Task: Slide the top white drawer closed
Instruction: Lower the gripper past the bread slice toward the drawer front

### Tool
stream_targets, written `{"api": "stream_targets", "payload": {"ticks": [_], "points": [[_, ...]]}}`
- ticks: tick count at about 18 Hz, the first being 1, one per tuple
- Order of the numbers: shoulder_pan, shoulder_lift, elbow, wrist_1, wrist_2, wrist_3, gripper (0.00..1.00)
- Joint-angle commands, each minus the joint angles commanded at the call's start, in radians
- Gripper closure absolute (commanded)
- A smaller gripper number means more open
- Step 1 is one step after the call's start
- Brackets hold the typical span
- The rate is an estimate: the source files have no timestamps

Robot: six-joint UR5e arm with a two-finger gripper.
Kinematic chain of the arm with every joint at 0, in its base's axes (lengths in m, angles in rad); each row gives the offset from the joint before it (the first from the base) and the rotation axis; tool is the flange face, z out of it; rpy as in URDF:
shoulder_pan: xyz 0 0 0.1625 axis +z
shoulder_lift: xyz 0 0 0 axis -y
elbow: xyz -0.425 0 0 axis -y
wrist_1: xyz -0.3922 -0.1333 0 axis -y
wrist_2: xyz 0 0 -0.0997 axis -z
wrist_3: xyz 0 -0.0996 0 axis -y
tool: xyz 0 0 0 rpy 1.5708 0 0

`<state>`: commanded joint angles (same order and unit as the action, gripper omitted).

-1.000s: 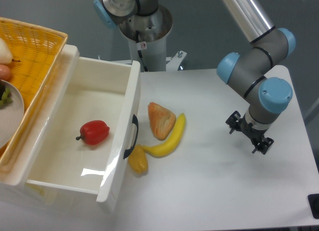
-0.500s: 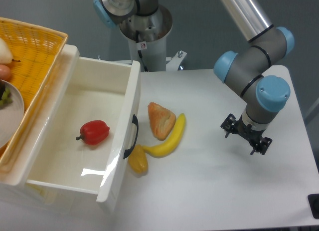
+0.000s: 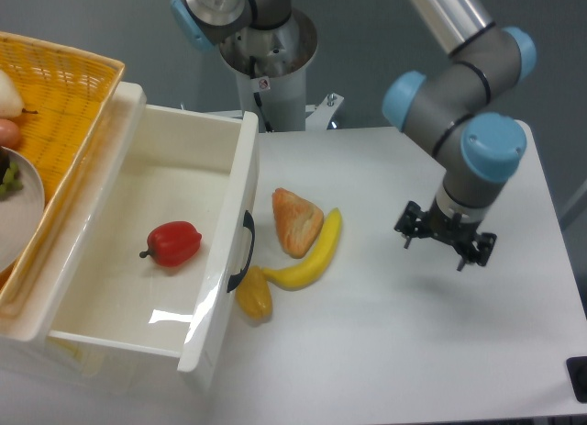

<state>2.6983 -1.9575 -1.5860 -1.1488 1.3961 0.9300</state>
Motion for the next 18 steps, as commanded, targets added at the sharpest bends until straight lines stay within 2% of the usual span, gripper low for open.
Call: {"api": "stream_targets", "payload": {"ticks": [2,3,5,6,7,9,11,13,15,18], "points": [[-0.005,0.023,-0.023,-0.04,-0.023,-0.072,0.28],[-0.017,0.028,-0.025,-0.055,-0.038,-0.095,0.31],[-0.04,0.031,-0.025,-0.087,-0.08,-0.121,0.42],[-0.054,0.031,-0.025,-0.106,-0.107,-0.123,0.53],[-0.063,0.032,-0.025,-0.129,-0.13,-0.123,0.57],[-0.074,0.057,-0.025,-0.166,-0.164,-0.122,0.63],[-0.078,0.057,-0.026,-0.183,-0.212,-0.126,0.68],[-0.077,0.06,-0.025,-0.213,-0.229,-0.126,0.8],[-0.077,0.06,-0.025,-0.245,-0.232,-0.125,0.86],[-0.072,0.061,-0.025,-0.252,-0.293,-0.125,0.88]]}}
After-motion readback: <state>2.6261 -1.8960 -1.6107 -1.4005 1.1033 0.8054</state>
